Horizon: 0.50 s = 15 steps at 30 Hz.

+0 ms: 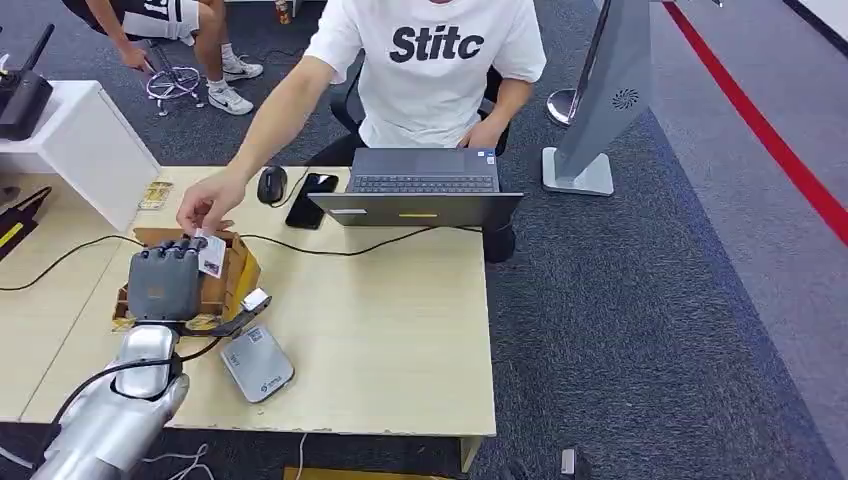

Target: Pass the card to the sensor for recognition and then transmit it.

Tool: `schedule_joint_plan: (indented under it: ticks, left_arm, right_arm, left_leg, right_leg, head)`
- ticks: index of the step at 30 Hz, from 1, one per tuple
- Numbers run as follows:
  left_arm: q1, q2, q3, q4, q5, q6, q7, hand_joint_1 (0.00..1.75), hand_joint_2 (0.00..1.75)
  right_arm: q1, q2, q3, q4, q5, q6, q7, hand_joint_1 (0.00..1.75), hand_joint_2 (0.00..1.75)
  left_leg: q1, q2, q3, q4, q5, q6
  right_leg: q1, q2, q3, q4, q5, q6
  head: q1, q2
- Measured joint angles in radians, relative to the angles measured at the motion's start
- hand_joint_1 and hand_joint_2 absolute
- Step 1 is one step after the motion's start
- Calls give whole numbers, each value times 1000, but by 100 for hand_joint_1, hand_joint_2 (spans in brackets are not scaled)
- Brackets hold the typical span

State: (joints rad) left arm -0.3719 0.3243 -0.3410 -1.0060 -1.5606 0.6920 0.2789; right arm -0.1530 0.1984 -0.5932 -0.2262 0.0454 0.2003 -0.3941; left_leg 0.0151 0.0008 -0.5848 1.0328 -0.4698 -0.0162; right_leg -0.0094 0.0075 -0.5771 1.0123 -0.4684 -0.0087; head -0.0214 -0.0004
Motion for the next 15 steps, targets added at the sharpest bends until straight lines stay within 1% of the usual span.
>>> schedule_joint_plan:
  ticks: [15]
  left_arm:
    - [20,12,27,-6,0,0,10,0,175]
  right_arm:
    - [1,0,-1,0,1,0,-2,0,175]
  left_leg:
    - [0,0,0,0,1,0]
  right_leg:
    - [0,-1,0,0,1,0]
  head:
    - [0,0]
